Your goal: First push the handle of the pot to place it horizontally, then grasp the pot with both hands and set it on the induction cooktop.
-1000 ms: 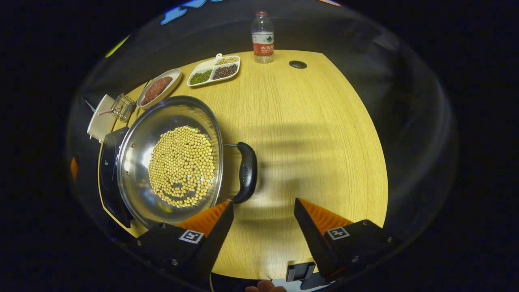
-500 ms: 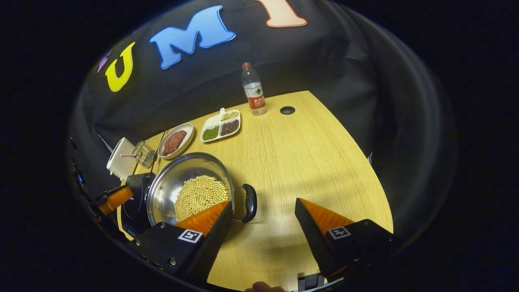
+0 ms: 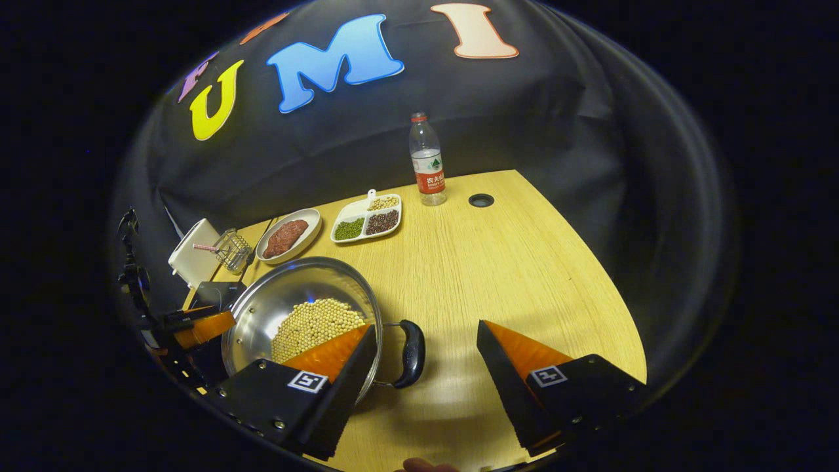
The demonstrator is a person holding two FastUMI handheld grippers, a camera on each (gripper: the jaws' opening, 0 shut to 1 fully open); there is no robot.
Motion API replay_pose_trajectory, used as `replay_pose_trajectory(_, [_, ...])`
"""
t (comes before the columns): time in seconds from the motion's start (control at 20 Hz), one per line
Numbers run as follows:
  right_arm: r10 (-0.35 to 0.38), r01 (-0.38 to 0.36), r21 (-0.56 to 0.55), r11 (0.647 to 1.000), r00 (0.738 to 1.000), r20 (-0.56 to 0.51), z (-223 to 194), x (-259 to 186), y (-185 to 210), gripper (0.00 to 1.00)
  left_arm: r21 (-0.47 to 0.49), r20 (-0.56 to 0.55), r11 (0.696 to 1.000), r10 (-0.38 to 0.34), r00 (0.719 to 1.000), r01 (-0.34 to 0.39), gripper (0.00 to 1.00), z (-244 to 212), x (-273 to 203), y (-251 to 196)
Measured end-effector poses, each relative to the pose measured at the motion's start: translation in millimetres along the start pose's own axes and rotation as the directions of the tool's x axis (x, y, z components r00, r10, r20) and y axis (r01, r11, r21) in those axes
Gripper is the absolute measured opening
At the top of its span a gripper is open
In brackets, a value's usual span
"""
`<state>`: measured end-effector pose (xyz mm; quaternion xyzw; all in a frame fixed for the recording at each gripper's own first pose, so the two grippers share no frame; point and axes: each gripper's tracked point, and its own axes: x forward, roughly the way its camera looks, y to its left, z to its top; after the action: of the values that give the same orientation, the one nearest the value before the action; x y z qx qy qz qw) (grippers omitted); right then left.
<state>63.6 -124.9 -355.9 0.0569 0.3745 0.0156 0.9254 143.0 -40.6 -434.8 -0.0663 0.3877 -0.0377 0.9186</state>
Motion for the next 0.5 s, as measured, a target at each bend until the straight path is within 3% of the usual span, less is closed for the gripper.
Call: replay_pose_trajectory(0.5, [0.030, -0.029, 0.012, 0.999, 0.997, -0.067, -24.0, 33.1, 14.4, 0.96, 0.026, -0.027, 1.000, -0.010, 1.000, 0.010, 0.99, -15.3, 23.9, -5.0])
